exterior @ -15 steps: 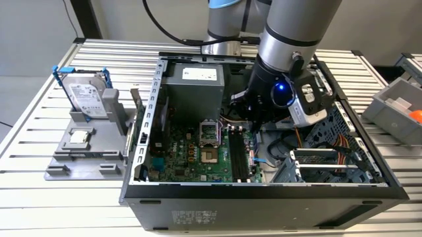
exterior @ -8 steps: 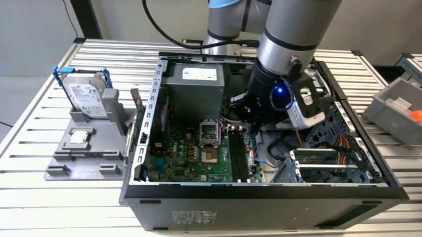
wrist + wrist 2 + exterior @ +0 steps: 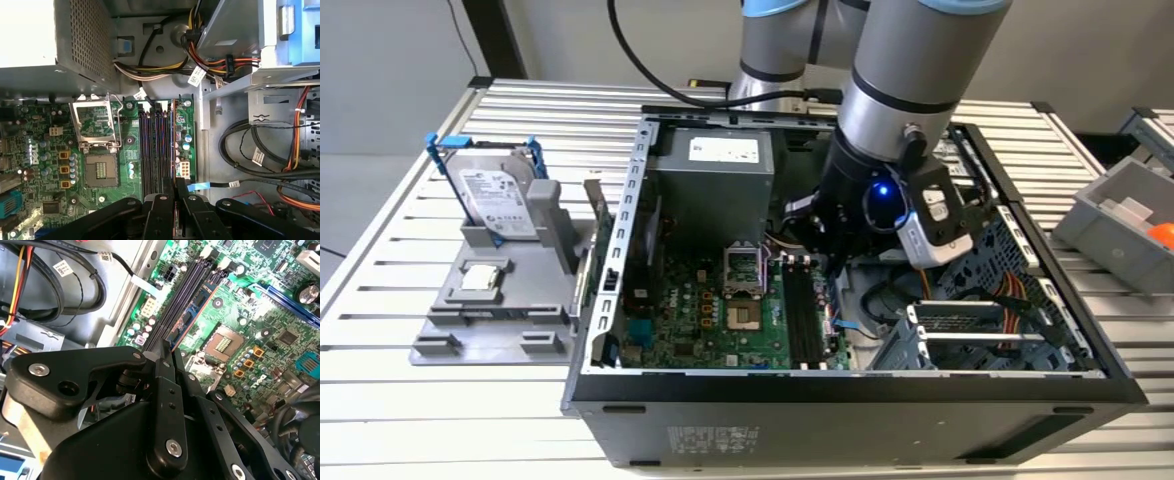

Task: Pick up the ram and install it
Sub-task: 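Insert the ram into the slot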

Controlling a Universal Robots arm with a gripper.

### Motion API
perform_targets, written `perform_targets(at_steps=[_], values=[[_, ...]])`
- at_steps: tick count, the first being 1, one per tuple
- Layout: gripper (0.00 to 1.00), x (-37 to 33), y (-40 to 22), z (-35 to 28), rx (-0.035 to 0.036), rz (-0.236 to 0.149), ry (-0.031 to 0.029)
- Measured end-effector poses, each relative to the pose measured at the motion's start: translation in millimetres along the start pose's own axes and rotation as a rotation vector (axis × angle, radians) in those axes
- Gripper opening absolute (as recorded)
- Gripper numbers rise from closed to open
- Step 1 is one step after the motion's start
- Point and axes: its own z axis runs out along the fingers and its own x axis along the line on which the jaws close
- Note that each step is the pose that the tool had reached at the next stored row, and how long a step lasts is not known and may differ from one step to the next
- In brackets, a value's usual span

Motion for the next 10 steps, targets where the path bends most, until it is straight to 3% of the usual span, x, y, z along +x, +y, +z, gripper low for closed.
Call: perform_targets(at_steps=[10], values=[[0.0,0.0,0.0,0.2,0.0001,0.0,0.0004]])
